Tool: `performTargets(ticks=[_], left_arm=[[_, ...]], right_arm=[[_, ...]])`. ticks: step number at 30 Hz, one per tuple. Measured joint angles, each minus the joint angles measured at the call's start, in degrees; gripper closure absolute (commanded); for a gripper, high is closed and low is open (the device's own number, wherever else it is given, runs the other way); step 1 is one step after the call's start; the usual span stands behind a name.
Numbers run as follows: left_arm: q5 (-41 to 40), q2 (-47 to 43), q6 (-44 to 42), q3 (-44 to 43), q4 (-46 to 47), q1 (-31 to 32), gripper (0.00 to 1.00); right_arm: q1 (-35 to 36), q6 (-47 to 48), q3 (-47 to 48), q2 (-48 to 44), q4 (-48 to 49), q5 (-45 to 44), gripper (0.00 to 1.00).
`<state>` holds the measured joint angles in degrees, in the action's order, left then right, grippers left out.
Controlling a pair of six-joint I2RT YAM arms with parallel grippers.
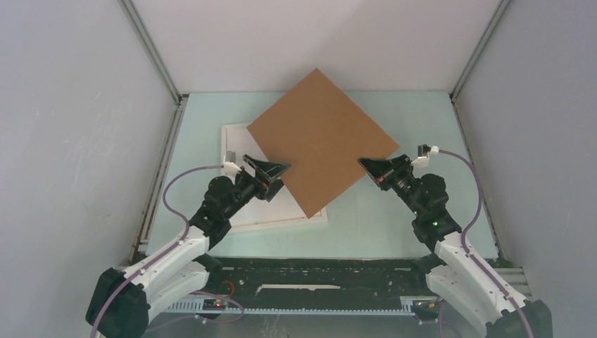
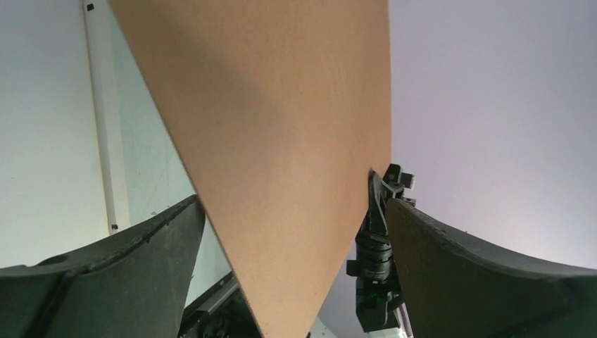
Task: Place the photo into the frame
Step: Turn over the photo frame item at the center of the board.
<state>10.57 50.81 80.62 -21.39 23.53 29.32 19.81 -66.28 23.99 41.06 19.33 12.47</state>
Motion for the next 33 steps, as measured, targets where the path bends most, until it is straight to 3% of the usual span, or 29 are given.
performTargets(ticks=[4,11,15,17,18,20,24,27,29,33], left_arm=[[-2.9,-4.6,1.6,2.2,0.4,0.7,0.13],[-6.4,-7.3,3.4,4.7,2.9,0.7,0.47],[-7.7,-7.4,4.1,6.0,3.8,0.7,0.79],[-8.3,-7.5,4.0,6.4,4.2,0.6,0.89],[-8.3,-7.5,4.1,6.5,4.3,0.6,0.93],[-7.8,-7.6,4.0,6.4,4.3,0.3,0.99],[-5.7,-10.1,4.0,6.4,1.6,-1.3,1.00],[-1.9,-13.1,3.9,6.4,-3.8,-4.3,1.00],[1.2,-14.6,3.2,6.4,-7.1,-7.1,1.00],[8.5,-16.5,-0.4,6.4,-12.9,-13.4,1.00]], right_arm=[[4.7,-2.8,-0.3,2.4,2.4,-5.0,1.00],[11.1,-8.9,-2.0,6.5,6.9,-14.5,1.00],[15.1,-11.2,-2.3,7.0,6.6,-19.9,1.00],[16.7,-12.2,-2.4,7.0,6.6,-22.2,1.00],[17.3,-12.5,-2.4,7.0,6.8,-22.8,0.94],[17.4,-12.8,-2.4,6.9,6.8,-22.7,0.73],[16.5,-12.3,-3.2,5.1,4.0,-18.1,0.32],[13.0,-10.4,-3.7,2.5,0.7,-9.2,0.07],[8.5,-8.9,-3.8,1.0,-1.7,-2.7,0.01],[-2.0,-6.5,-4.0,1.7,-3.3,11.3,0.03]])
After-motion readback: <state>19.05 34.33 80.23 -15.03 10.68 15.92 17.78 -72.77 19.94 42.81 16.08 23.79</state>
